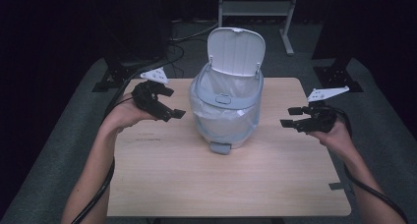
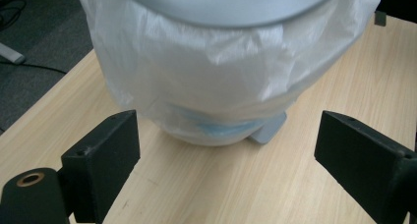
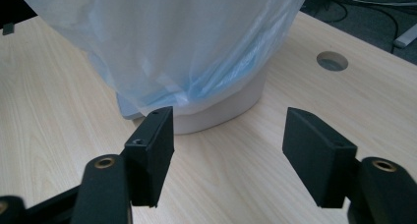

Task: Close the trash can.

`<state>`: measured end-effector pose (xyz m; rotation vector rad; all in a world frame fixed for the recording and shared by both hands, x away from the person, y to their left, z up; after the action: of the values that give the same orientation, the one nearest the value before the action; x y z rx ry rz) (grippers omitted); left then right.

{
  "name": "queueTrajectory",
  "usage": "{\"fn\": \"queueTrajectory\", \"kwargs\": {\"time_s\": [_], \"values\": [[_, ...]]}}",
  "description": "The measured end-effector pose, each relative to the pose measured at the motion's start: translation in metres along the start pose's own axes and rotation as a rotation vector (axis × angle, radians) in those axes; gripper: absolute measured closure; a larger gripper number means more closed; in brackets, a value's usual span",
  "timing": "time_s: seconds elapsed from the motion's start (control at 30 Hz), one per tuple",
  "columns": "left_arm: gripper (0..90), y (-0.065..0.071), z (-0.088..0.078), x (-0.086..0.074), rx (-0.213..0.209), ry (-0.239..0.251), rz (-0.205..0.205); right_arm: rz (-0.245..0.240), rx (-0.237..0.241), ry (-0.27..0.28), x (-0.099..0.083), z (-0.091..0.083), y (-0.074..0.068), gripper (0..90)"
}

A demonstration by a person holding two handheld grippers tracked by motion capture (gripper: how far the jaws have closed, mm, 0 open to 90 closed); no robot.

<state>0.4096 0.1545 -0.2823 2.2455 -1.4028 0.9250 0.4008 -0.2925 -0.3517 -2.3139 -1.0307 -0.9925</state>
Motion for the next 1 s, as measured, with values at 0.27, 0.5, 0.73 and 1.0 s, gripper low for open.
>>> {"fn": "queueTrajectory", "kwargs": {"time_s": [0.27,0.5,0.73,1.0], "values": [[8.9,0.005,-0.001,-0.022,0.006,0.020,-0.010,-0.014,-0.004,0.010,0.016,-0.003,0.001,39.2],[8.9,0.010,0.002,-0.041,0.011,0.028,-0.014,-0.028,-0.008,0.013,0.030,-0.004,0.001,42.6],[8.9,0.015,0.010,-0.060,0.023,0.025,-0.022,-0.038,-0.005,0.017,0.044,-0.007,0.003,49.8],[8.9,0.017,0.015,-0.077,0.046,0.030,-0.044,-0.047,-0.004,0.010,0.058,-0.008,0.008,61.8]]}}
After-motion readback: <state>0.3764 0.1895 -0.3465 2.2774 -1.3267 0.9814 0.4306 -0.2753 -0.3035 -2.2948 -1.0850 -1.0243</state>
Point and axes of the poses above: each handheld gripper's, and its own axes: z roughly forward along the jaws, x roughly out of its top, y roughly to its right, the point moved 3 cm from there along z, roughly forward along the jaws, and after that the axes turned 5 degrees about -y, right-handed, at the moved point
